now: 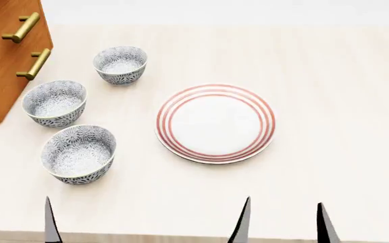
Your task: Pick up the bowl and put it in the front on the plate.
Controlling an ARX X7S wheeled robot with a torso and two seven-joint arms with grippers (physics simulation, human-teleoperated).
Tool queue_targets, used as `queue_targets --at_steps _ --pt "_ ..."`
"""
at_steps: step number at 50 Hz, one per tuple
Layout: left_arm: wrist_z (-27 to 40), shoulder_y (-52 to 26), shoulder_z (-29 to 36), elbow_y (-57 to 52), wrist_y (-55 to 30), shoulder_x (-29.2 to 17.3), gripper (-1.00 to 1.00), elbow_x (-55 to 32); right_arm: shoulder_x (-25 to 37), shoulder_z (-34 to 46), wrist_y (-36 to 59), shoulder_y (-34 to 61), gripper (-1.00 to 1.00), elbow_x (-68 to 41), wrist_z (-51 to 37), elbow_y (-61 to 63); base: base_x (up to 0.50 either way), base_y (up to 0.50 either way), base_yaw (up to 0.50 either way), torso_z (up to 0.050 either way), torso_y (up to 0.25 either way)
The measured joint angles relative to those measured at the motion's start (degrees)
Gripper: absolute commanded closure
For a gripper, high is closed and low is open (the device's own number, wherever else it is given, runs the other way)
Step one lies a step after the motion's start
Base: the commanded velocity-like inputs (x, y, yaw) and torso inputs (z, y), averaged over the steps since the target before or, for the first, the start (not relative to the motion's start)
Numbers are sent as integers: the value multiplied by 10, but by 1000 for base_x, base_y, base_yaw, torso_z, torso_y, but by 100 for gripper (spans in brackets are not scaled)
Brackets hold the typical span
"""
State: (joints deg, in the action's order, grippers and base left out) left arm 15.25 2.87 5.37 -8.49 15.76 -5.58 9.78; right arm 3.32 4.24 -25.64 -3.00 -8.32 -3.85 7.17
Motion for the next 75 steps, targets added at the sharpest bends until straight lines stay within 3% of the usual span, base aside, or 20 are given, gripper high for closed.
queue_targets --at_steps 10,21,69,75 --pt "62 23 -2 -60 87 -9 -100 73 7 9 -146 -16 -100 -12 -2 26 193 0 0 0 0" --pt "95 31 0 -85 119 -17 -100 100 18 22 -210 -21 -100 -17 -6 37 500 0 0 0 0" --pt "135 35 23 -104 123 -42 -100 112 46 50 -250 -25 -100 -11 -34 44 499 0 0 0 0" --pt "138 35 27 -104 121 -45 -100 111 49 53 -250 -25 -100 -9 -37 45 0 0 0 0 0"
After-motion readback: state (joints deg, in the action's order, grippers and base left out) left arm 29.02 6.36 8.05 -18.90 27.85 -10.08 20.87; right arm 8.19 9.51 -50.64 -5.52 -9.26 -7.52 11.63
